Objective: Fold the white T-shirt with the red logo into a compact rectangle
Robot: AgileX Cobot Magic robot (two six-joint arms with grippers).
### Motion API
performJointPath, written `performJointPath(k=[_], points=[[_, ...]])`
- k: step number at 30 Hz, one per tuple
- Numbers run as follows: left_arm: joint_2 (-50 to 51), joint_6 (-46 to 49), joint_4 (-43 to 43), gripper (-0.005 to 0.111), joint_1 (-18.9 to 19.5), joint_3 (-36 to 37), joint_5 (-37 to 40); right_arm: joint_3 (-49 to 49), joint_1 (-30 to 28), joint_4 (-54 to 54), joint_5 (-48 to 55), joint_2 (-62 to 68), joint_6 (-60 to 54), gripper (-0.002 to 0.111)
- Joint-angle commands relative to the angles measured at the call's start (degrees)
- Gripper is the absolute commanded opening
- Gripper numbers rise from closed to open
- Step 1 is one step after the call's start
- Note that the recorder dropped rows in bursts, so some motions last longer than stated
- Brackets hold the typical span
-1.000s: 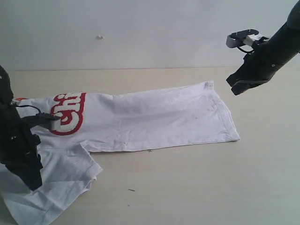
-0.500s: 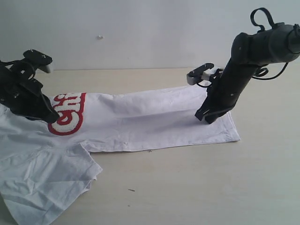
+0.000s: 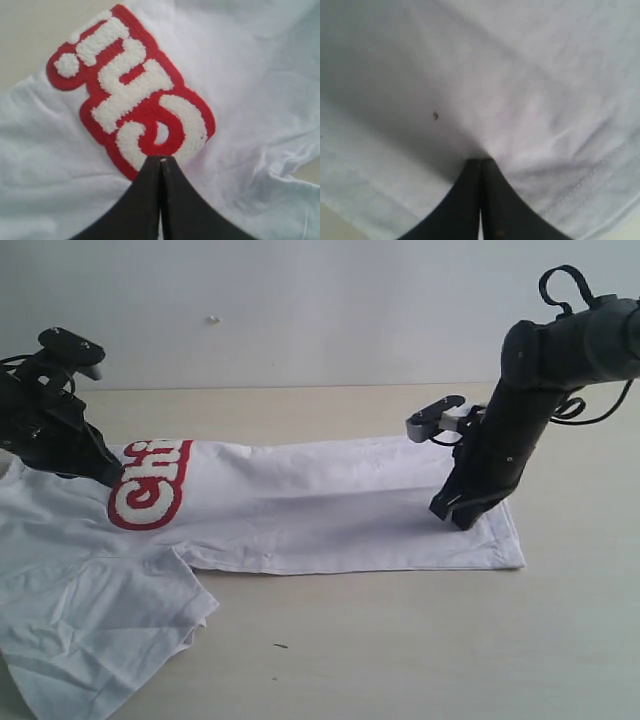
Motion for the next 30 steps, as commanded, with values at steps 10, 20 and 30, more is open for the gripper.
performJointPath(k=[10, 20, 30], points=[[-0.2, -4.8, -0.7, 0.000, 5.3, 3.9, -2.2, 9.1, -0.3, -4.4, -4.0, -10.8, 5.1, 0.000], [11.4, -5.3, -6.9, 0.000, 2.7, -6.3, -0.8, 1.5, 4.2, 17.6, -11.6, -5.7, -1.7, 0.000], [20.9, -10.5, -6.9, 0.000, 2.7, -17.5, -1.9, -19.8, 12.6, 18.2, -8.5, 7.6, 3.2, 0.000]])
